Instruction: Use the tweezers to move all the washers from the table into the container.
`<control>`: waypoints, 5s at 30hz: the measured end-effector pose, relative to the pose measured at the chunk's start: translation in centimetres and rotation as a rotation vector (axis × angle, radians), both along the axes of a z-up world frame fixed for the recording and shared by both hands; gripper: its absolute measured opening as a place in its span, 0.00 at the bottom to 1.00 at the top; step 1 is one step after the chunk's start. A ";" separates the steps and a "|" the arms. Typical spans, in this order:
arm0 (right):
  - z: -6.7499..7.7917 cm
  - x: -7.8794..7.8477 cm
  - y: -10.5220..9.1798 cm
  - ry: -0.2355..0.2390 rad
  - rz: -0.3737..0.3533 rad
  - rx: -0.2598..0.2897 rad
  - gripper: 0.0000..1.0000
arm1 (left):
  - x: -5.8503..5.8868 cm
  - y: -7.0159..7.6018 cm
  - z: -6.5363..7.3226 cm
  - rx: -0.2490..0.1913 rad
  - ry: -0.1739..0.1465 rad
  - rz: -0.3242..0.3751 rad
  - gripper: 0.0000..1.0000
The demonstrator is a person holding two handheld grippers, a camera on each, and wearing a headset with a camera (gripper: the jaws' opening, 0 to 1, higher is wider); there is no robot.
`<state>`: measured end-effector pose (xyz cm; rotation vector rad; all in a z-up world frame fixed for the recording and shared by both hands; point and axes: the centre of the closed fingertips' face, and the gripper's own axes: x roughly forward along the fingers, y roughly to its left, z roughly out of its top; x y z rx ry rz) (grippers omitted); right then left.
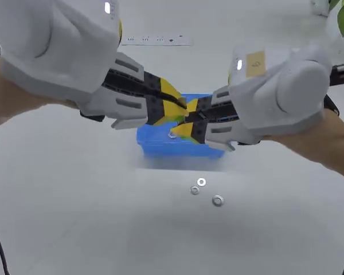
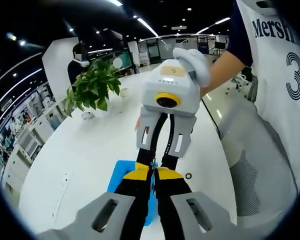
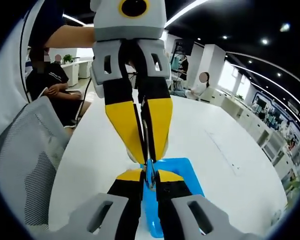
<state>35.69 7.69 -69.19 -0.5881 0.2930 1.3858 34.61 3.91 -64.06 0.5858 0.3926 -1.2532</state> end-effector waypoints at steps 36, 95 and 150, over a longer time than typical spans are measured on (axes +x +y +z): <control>-8.4 4.8 -1.9 0.117 -0.046 -0.084 0.10 | 5.8 -1.3 -8.6 0.011 0.150 0.023 0.07; -2.5 -4.7 -3.4 0.050 0.035 -0.062 0.11 | -4.4 -2.8 -2.3 -0.006 0.043 -0.063 0.07; -9.4 -6.3 -2.8 0.188 0.008 -0.075 0.12 | -5.3 -2.7 -8.3 0.014 0.199 -0.010 0.07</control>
